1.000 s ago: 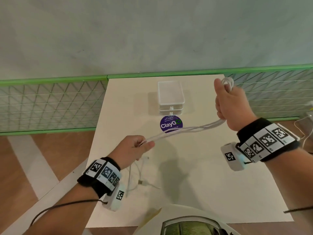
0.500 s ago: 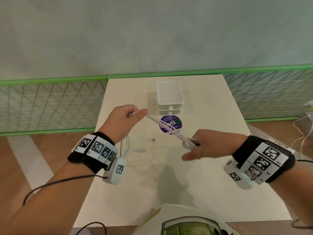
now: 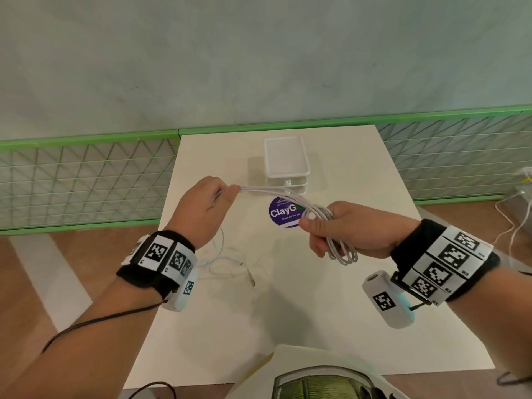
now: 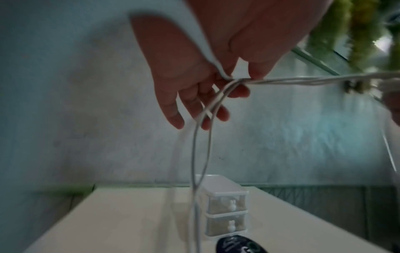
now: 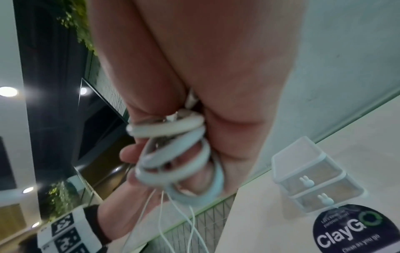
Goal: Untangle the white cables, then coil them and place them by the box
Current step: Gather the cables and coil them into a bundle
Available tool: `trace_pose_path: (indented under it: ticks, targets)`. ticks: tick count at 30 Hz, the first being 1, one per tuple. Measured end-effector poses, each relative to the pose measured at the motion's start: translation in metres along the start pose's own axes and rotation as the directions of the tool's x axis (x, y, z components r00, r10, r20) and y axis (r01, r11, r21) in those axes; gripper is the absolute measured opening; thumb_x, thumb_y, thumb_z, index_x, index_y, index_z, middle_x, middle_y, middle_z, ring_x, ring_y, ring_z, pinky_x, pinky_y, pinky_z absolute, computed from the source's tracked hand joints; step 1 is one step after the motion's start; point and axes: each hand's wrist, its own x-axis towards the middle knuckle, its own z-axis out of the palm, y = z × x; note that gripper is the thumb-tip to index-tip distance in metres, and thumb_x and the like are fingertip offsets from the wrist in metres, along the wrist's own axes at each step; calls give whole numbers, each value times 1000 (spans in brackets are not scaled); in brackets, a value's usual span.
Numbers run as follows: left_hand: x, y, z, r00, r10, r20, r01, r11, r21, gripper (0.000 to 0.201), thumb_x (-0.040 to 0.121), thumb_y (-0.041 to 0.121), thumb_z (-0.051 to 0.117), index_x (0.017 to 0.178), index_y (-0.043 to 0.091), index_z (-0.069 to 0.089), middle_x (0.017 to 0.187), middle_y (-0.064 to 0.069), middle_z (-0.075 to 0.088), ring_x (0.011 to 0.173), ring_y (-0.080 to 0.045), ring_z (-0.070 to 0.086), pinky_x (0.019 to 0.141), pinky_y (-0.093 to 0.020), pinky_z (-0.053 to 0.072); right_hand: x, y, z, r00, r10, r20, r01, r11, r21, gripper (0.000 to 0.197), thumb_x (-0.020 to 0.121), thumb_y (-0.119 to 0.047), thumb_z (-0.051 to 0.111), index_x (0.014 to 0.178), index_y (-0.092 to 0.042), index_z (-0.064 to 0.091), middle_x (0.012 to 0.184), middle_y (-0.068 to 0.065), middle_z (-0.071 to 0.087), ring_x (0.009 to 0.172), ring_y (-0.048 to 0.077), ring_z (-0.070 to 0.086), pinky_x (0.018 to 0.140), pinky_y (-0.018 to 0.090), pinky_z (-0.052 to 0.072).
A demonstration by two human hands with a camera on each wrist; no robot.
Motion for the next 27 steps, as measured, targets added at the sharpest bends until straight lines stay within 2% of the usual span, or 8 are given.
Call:
trace_pose_path:
  ticks: [2,5,9,11,14,17,24,27]
  targets:
    - [-6,8,-4,987,157,19,-159,981,114,35,88,37,55,115,14,58,125,-4,59,116,-21,53,100,-34,41,3,0,3,999,27,-43,-25,999,39,57,92,-57,56,61,-9,63,71,12,62,48,23,42,45,25,37]
    - [-18,40,-2,928,364,79,-372,915,156,68,74,29,63,138,17,46,152,-3,42,143,-22,34,118,-43,27,7,-2,10,996,-1,-84,-1,999,-34,56,97,-52,56,59,-10,60,64,7,59,46,19,43,44,24,38]
    - [-29,79,19,813,503,292,-569,792,219,54,71,19,57,126,18,57,133,-3,61,128,-25,51,110,-41,37,11,-7,22,997,-72,-34,59,956,-287,54,97,-52,58,62,-12,67,49,-2,49,46,14,42,47,22,37]
    - [-33,81,28,846,382,372,-469,865,177,30,76,18,54,106,19,58,95,-3,70,90,-28,63,80,-40,51,8,-7,21,998,-61,-15,54,949,-311,51,99,-47,57,67,-9,69,51,1,46,46,14,39,47,22,34]
    - [-31,64,33,885,259,387,-338,929,150,7,83,25,52,79,19,51,61,-1,55,58,-24,52,54,-34,40,-1,-4,19,999,-43,-20,34,944,-328,48,98,-45,59,72,-6,69,59,10,50,49,14,40,49,24,35]
    - [-26,49,32,922,204,330,-199,979,-50,12,78,22,50,67,19,47,50,4,45,47,-16,42,50,-34,36,-2,-1,25,999,-42,-3,38,932,-360,48,96,-50,60,76,-7,69,74,22,65,55,15,48,56,29,41]
    - [-18,58,24,954,172,245,-77,932,-355,26,67,8,55,52,22,38,46,9,35,46,-7,32,48,-23,26,3,-3,26,989,-145,-8,138,959,-249,49,94,-56,59,72,-14,73,71,14,69,60,19,56,62,42,50]
    - [-15,60,22,967,147,209,-67,934,-350,29,70,11,56,52,18,35,48,8,30,48,-9,28,50,-30,26,5,-4,28,987,-161,19,162,968,-189,50,100,-48,54,78,-8,75,71,1,72,64,11,61,66,31,49]
